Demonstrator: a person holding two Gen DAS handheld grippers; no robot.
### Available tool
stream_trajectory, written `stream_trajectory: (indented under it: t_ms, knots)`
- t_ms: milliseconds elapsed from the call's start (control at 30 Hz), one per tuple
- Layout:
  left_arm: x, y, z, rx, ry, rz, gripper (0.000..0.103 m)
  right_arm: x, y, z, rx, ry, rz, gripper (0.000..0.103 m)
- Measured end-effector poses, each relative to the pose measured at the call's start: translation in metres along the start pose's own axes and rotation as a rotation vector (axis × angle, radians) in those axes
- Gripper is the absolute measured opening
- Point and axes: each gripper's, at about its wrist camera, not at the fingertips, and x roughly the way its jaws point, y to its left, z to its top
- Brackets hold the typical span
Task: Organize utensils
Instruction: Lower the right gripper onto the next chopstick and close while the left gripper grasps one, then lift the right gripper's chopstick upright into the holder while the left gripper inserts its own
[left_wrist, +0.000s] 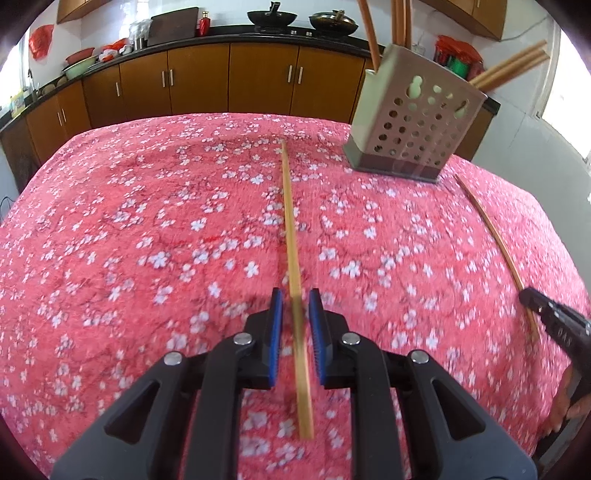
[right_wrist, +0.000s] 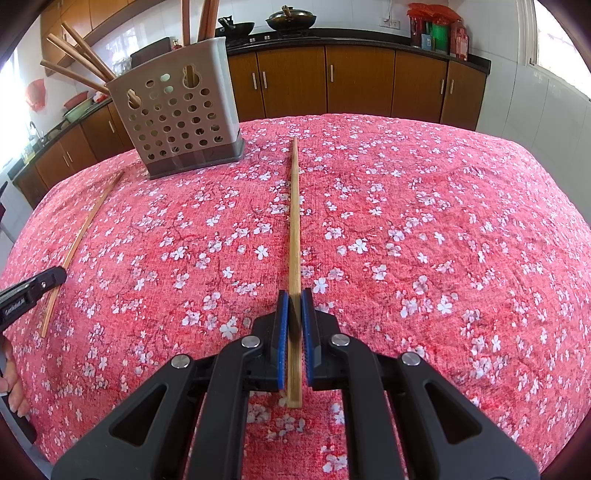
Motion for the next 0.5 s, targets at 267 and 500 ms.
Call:
stream_trajectory:
  t_ms: [267, 500]
  knots:
    - [-0.006, -0.002, 0.004, 0.079, 0.005, 0.027, 0.008, -0.008, 0.0, 0.004, -0.002, -0.026, -0.004, 0.008]
    - [-0.067, 0.0, 0.036, 0.084, -0.172, 0.006, 0.008, -0.07, 0.003, 0.038, -0.018, -0.251, -0.025, 0.008]
